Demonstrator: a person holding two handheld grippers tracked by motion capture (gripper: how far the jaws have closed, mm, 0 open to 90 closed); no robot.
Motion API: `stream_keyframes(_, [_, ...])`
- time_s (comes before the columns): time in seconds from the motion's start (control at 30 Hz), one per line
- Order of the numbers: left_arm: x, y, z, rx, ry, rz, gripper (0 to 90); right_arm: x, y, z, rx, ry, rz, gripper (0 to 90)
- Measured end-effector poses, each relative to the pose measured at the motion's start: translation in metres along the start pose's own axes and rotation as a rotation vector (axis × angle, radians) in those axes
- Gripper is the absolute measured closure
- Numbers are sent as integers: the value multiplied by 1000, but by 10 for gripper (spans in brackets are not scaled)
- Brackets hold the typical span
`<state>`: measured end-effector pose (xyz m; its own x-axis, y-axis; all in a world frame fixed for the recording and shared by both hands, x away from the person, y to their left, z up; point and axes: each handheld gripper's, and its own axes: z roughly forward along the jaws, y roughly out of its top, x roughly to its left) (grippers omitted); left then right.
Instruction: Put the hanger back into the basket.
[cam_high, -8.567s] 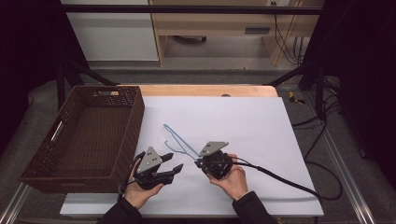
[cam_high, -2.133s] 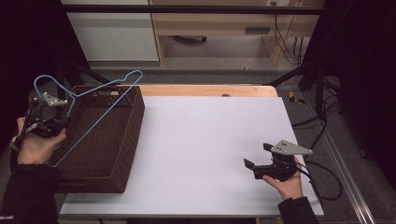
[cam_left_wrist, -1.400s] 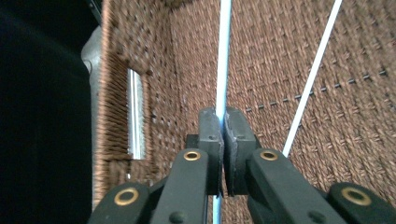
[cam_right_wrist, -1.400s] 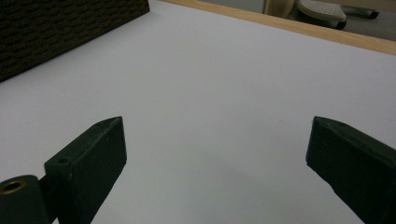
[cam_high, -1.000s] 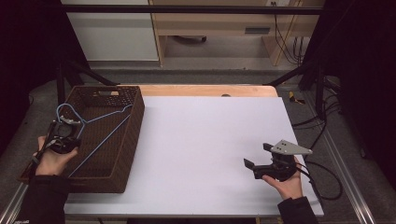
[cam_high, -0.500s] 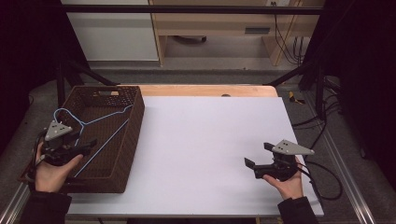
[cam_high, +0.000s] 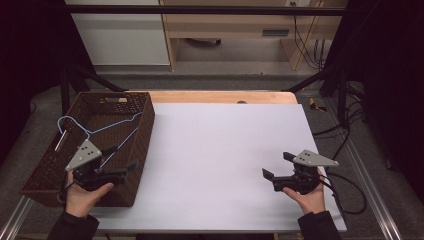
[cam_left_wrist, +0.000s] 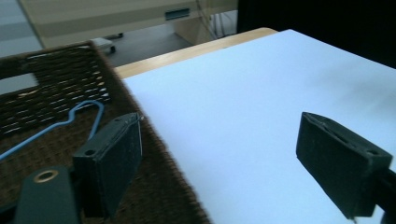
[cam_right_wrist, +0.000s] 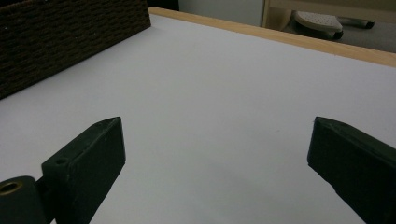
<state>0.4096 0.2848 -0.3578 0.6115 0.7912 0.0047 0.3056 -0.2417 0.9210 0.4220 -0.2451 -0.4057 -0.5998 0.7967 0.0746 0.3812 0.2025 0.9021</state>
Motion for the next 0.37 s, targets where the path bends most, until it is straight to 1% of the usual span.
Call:
stream_keyframes(0.07, [-6,-2,2,-8,-26,15,115,0,0,0,-4,3,-2,47])
stream_keyframes(0.17, [-12,-6,8,-2,-47,20,101,0,0,-1,-9,2,1,46])
stream_keyframes(0.27, [-14,-11,13,13,-57,20,95,0,0,-1,-14,9,-3,45])
stream_keyframes(0.37, [-15,-14,16,17,-63,19,96,0,0,-2,-19,9,2,45])
